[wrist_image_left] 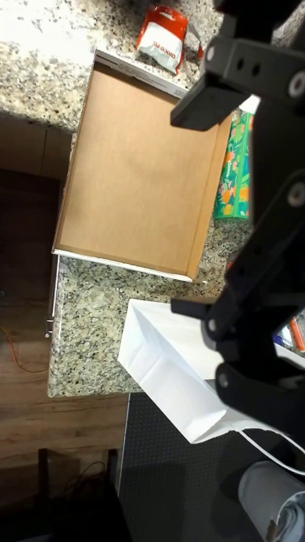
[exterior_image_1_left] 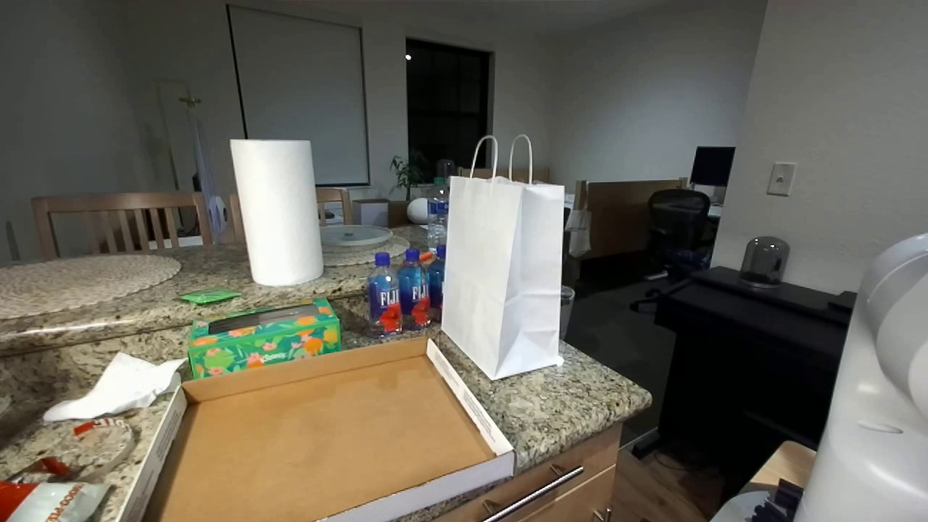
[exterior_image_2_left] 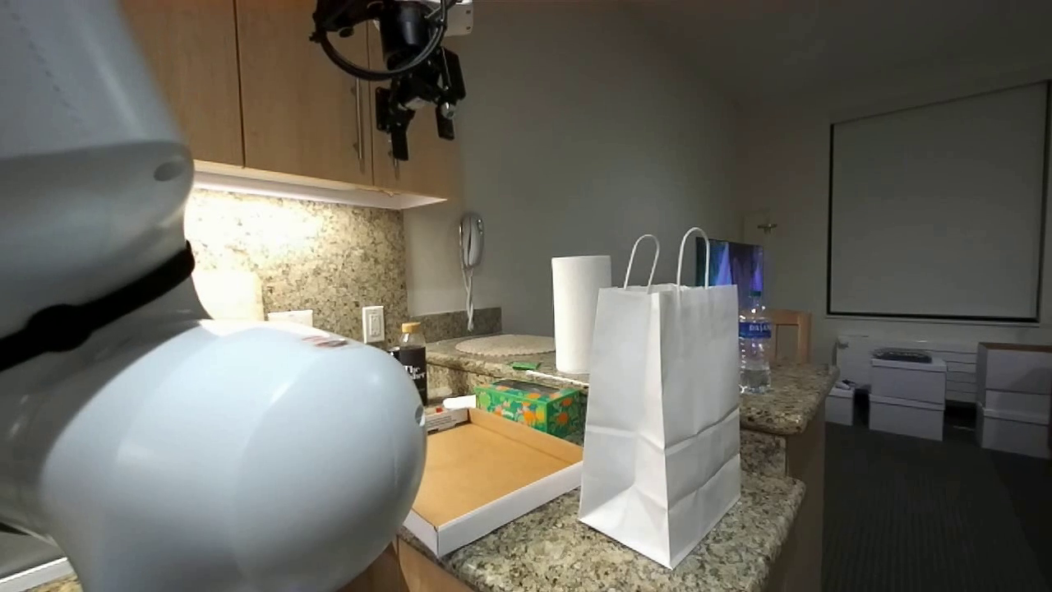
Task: Put the socks in the white bag
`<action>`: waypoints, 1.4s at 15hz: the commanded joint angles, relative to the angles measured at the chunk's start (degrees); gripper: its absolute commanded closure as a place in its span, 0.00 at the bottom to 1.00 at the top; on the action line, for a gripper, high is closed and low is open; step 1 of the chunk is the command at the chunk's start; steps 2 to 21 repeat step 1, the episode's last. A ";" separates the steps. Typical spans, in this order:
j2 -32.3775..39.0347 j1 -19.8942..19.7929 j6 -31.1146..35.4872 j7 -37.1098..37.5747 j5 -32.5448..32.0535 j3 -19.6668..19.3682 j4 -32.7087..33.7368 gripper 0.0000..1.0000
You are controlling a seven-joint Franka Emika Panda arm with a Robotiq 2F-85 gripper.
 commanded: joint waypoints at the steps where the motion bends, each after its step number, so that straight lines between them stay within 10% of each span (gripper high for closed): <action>1: -0.08 -2.43 -0.16 -0.73 0.65 1.63 0.29 0.00; 21: -0.08 -2.43 -0.16 -0.73 0.65 1.63 0.29 0.00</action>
